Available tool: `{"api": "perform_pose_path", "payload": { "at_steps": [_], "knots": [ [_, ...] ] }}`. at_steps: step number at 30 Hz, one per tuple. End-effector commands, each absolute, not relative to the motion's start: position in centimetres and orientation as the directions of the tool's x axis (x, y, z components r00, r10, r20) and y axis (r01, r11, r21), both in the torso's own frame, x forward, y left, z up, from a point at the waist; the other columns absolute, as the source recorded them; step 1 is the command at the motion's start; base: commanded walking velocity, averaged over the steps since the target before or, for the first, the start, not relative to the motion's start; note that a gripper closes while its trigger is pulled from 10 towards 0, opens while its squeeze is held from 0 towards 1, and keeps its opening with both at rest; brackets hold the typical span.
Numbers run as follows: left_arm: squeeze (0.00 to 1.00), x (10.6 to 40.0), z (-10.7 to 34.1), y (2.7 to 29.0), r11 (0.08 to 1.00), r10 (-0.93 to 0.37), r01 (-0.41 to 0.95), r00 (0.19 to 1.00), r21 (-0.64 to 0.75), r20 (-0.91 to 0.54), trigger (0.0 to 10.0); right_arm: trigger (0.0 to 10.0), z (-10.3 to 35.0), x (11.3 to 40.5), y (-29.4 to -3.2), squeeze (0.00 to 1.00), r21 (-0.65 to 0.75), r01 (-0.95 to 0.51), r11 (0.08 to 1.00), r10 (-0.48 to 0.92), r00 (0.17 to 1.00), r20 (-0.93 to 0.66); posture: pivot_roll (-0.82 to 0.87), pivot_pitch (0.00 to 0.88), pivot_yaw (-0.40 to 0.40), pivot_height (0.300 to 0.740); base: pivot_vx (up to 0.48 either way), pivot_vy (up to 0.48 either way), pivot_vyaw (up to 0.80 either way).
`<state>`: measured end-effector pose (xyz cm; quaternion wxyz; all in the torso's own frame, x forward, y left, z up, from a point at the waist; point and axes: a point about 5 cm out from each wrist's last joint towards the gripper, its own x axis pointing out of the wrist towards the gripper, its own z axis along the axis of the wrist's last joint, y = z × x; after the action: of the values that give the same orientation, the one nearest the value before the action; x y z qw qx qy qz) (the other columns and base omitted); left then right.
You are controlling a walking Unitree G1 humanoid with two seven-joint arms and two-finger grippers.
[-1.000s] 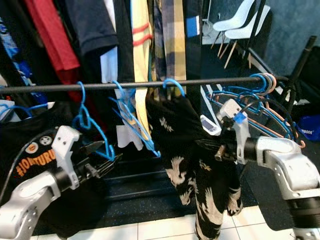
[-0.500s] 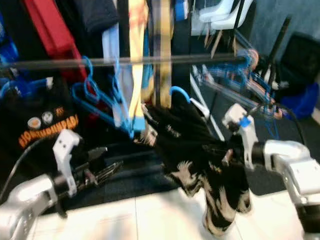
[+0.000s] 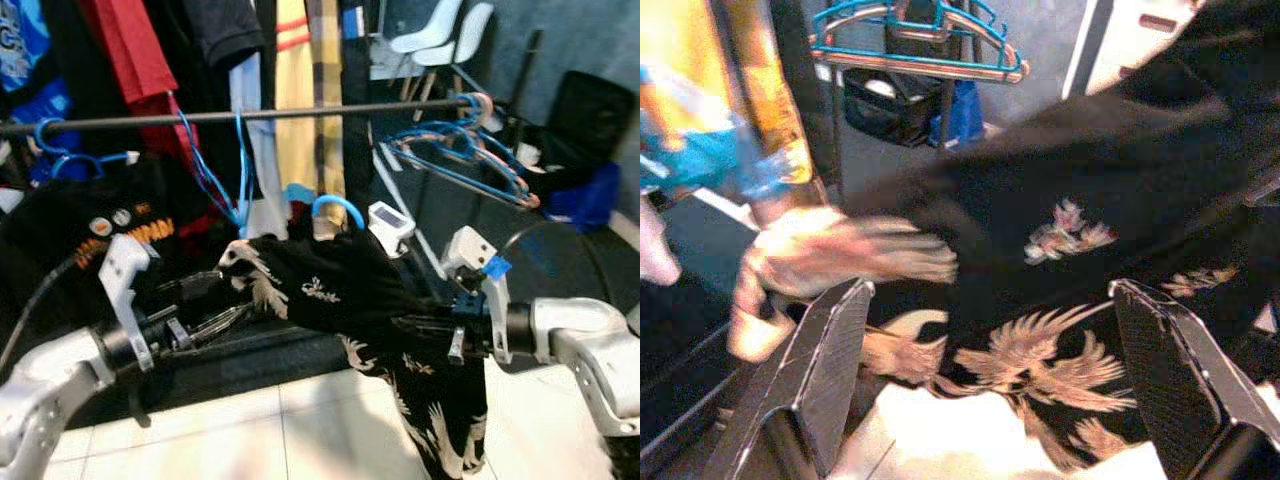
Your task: Hang hanger
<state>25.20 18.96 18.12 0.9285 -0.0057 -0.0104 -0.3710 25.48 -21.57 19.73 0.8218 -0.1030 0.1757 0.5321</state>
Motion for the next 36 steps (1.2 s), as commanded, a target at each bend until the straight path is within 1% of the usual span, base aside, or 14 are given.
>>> {"api": "perform_pose_path", "payload": {
  "at_steps": [1,5,7,11,13,15,25,27,28,29,30,31,32,36],
  "knots": [
    [0.0,25.1,18.7,19.9,0.73,-0.683,0.683,0.73,0.001,0.028,10.0,0.0,20.7,25.6,-20.9,0.0,-0.025,-0.925,0.379,0.863,0.363,-0.352,-0.03,0.0,-0.028,0.74,-0.349,0.0,0.0],
    [0.0,25.5,19.3,19.6,0.737,-0.675,0.676,0.735,0.002,0.068,10.0,0.0,21.6,27.1,-19.9,0.0,-0.084,-0.895,0.439,0.862,0.445,-0.243,-0.03,0.0,-0.027,0.74,-0.15,0.0,0.0],
    [0.0,25.6,19.4,19.1,0.733,-0.678,0.68,0.73,0.003,0.087,10.0,0.0,21.6,27.3,-19.3,0.0,-0.081,-0.897,0.435,0.869,0.442,-0.223,-0.03,0.0,-0.028,0.74,0.0,0.0,0.0],
    [0.0,25.8,19.8,18.2,0.719,-0.688,0.695,0.713,-0.007,0.135,10.0,0.0,21.6,27.3,-17.9,0.0,-0.058,-0.914,0.401,0.897,0.404,-0.181,-0.03,0.0,-0.028,0.74,0.0,0.0,0.0],
    [0.0,26.1,20.8,18.1,0.698,-0.707,0.716,0.685,0.011,0.175,10.0,0.0,21.8,27.0,-17.0,0.0,-0.042,-0.937,0.345,0.925,0.348,-0.152,-0.03,0.0,-0.032,0.74,0.0,0.0,0.0],
    [0.0,26.2,21.2,18.2,0.691,-0.713,0.723,0.676,0.021,0.187,10.0,0.0,21.9,27.0,-16.9,0.0,-0.042,-0.943,0.331,0.932,0.334,-0.142,-0.03,0.0,-0.032,0.74,0.0,0.0,0.0],
    [0.0,26.6,24.2,20.2,0.683,-0.724,0.722,0.649,0.109,0.233,10.0,0.0,23.4,27.3,-18.4,0.0,-0.05,-0.953,0.298,0.946,0.302,-0.113,-0.02,0.0,-0.032,0.74,0.0,0.0,0.0],
    [0.0,26.5,24.5,20.6,0.679,-0.729,0.724,0.644,0.123,0.232,10.0,0.0,23.6,27.6,-18.8,0.0,-0.063,-0.95,0.305,0.942,0.31,-0.129,-0.02,0.0,-0.032,0.74,0.0,0.0,0.0],
    [0.0,26.5,24.8,20.9,0.678,-0.73,0.723,0.643,0.133,0.232,10.0,0.0,24.2,28.2,-19.5,0.0,-0.095,-0.936,0.339,0.929,0.349,-0.122,-0.02,0.0,-0.034,0.74,0.0,0.0,0.0],
    [0.0,26.4,24.8,21.1,0.679,-0.729,0.721,0.644,0.135,0.231,10.0,0.0,25.1,28.9,-20.0,0.0,-0.122,-0.917,0.38,0.917,0.391,-0.083,-0.02,0.0,-0.036,0.74,0.0,0.0,0.0],
    [0.0,26.4,24.8,21.1,0.679,-0.729,0.721,0.644,0.135,0.231,10.0,0.0,25.1,28.9,-20.0,0.0,-0.122,-0.917,0.38,0.917,0.391,-0.083,-0.02,0.0,-0.036,0.74,0.0,0.0,0.0],
    [0.0,26.3,24.5,20.9,0.674,-0.734,0.727,0.641,0.129,0.223,10.0,0.0,26.1,29.2,-20.1,0.0,-0.136,-0.909,0.395,0.915,0.402,-0.025,-0.02,0.0,-0.036,0.74,0.0,0.0,0.0],
    [0.0,26.1,23.9,20.3,0.658,-0.747,0.745,0.628,0.108,0.216,10.0,0.0,27.6,29.3,-19.9,0.0,-0.142,-0.914,0.38,0.925,0.374,0.064,-0.02,0.0,-0.035,0.74,0.0,0.0,0.0],
    [0.0,26.1,23.3,19.8,0.648,-0.754,0.757,0.62,0.087,0.218,10.0,0.0,28.6,29.0,-19.7,0.0,-0.145,-0.927,0.346,0.936,0.33,0.123,-0.02,0.0,-0.036,0.74,0.0,0.0,0.0]
  ]
}}
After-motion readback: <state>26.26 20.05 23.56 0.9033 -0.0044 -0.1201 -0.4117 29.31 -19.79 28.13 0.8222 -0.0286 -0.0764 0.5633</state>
